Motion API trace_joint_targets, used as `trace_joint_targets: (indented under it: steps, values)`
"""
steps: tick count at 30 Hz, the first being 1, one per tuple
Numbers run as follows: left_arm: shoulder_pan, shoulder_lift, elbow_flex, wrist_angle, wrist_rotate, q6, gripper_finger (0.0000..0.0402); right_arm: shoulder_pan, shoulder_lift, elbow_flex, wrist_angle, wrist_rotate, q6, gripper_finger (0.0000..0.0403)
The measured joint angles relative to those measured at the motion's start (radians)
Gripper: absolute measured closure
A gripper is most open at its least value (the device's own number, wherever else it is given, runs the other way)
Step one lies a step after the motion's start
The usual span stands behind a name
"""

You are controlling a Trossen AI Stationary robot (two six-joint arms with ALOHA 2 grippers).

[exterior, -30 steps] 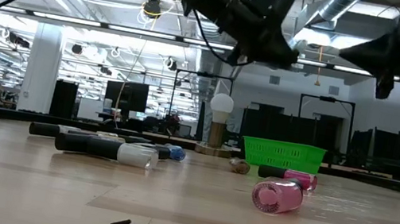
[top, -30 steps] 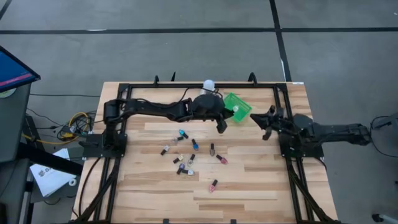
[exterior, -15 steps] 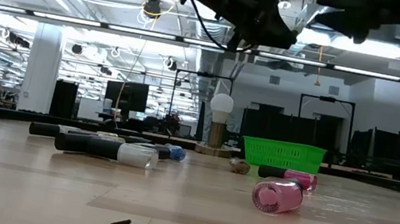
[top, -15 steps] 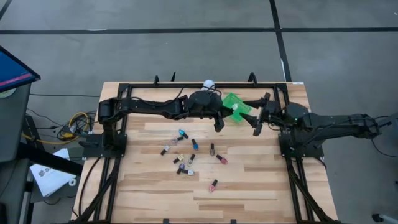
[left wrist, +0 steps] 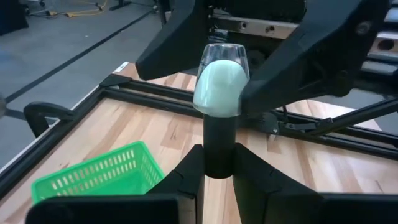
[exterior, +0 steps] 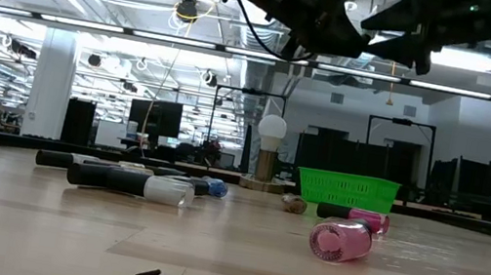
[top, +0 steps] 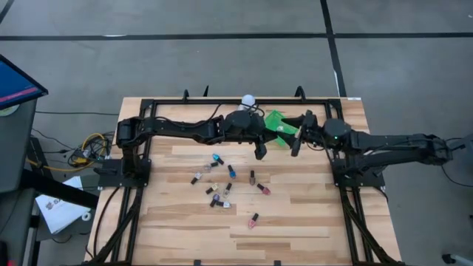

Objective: Pick & Place Nail Polish
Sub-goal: Put the light green nail polish bottle into the green bin

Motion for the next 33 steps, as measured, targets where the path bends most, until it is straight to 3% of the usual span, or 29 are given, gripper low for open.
trace_joint_targets:
  steps: [7,17,27,30,33]
  values:
    - [0.000,0.000,0.000,0.001,-0.013,0.000,0.0354,-0.007,0.000,0.000,0.009,-0.074,0.000,0.0160]
    - [0.000,0.000,0.000,0.007,-0.014,0.005,0.0352,-0.009,0.001,0.000,0.009,-0.076,0.022,0.0318]
    - [0.000,0.001,-0.003,-0.003,-0.013,-0.003,0.0348,-0.008,0.041,0.002,0.013,-0.088,0.059,0.0322]
    - [0.000,0.001,-0.003,0.003,-0.011,-0.004,0.0330,-0.014,0.042,0.002,0.028,-0.093,0.059,0.0323]
    - [0.000,-0.002,0.002,0.002,-0.006,-0.004,0.0298,-0.029,0.038,0.007,0.015,-0.104,0.059,0.0356]
